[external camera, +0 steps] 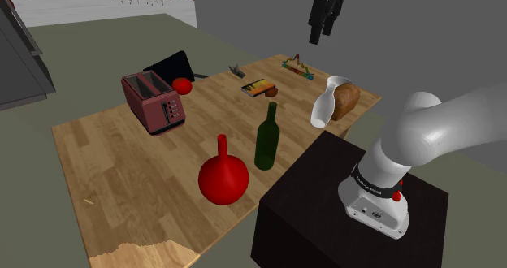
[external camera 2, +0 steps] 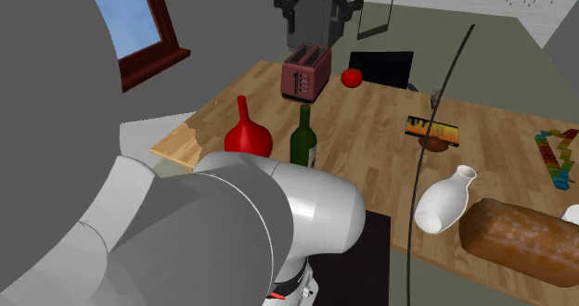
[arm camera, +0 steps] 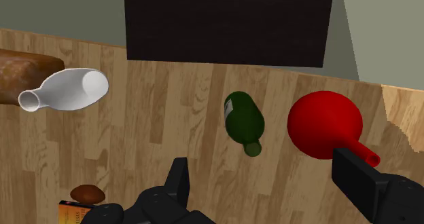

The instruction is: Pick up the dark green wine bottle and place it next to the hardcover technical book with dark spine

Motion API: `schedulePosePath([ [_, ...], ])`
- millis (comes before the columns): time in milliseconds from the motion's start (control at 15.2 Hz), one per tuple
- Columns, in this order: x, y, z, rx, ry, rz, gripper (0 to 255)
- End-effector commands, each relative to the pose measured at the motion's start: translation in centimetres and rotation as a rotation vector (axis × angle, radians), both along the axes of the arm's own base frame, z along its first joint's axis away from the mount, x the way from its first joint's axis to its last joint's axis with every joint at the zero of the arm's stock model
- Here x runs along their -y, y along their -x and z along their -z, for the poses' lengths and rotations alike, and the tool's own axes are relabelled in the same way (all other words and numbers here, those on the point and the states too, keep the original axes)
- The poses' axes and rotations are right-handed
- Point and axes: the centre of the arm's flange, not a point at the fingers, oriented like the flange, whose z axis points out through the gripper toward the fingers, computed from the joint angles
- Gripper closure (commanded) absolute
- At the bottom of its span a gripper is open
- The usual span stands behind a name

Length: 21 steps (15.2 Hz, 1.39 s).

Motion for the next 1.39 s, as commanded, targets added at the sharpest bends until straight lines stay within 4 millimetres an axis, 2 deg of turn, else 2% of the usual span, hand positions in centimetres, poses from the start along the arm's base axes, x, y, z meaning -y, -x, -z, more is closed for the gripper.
schedulePosePath([
  [0, 0.0, 0.0, 0.0, 0.000, 0.000, 0.000, 0],
  [1254, -3.2, -10.9, 22.6, -0.046, -0.019, 0.072, 0],
  [1320, -3.2, -11.0, 22.8, -0.046, -0.019, 0.072, 0],
])
